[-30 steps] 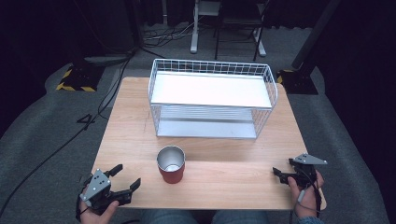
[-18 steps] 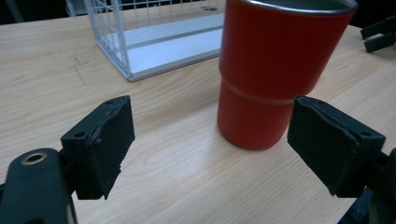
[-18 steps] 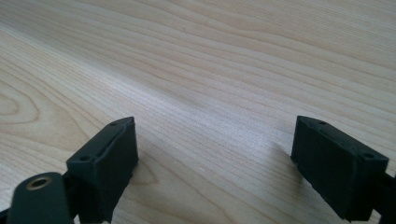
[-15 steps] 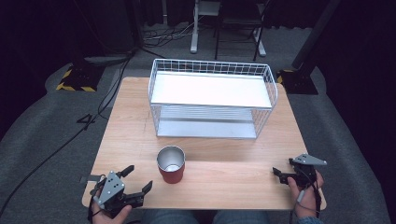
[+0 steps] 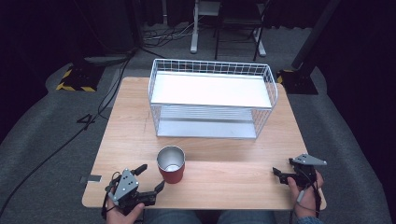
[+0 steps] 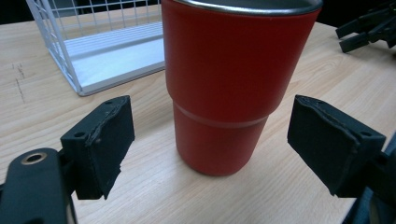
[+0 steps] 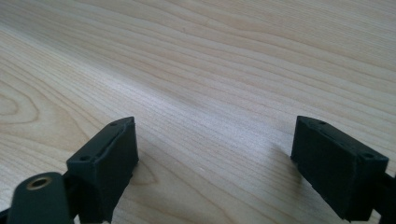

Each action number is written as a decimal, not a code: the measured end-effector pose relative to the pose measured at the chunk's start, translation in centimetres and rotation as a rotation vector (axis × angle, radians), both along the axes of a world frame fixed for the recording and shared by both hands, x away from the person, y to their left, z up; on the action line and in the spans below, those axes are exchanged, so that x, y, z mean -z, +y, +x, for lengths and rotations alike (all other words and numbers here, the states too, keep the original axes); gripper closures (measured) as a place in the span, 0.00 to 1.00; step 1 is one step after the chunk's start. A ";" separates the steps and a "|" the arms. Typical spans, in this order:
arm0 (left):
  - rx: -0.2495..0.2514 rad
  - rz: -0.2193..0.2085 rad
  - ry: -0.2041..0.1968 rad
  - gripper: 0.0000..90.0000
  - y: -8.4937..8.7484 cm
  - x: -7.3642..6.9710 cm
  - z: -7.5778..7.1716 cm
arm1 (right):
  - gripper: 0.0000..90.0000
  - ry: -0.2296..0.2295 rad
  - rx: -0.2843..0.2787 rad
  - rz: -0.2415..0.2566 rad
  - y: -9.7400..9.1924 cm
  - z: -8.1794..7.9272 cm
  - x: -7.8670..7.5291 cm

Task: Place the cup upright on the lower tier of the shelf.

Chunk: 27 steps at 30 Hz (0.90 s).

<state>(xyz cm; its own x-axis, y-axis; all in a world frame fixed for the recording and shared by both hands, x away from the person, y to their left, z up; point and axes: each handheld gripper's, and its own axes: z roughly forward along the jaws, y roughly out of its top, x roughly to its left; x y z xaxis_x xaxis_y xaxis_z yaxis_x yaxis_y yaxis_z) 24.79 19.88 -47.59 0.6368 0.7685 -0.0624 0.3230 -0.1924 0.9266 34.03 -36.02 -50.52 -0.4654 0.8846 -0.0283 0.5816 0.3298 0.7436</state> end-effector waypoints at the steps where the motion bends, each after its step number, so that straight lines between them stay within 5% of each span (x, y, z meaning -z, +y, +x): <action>1: -0.006 -0.007 0.003 0.17 -0.2 0.1 0.1 | 0.17 0.001 0.002 0.000 0.0 0.0 0.0; 13: 0.013 -0.052 -0.018 0.17 -2.2 1.8 1.5 | 0.17 -0.007 0.002 -0.009 0.1 0.0 0.0; 27: -0.024 -0.036 0.003 0.09 -4.1 2.5 2.6 | 0.17 -0.019 0.003 -0.019 0.3 -0.1 0.0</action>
<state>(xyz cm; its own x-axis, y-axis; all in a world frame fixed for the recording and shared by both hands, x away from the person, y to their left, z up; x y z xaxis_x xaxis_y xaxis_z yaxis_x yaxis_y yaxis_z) 27.36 15.75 -50.09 0.6183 0.7806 -0.0918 0.3297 -0.1515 0.9319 33.96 -35.75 -50.49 -0.4623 0.8851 -0.0544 0.5683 0.3428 0.7480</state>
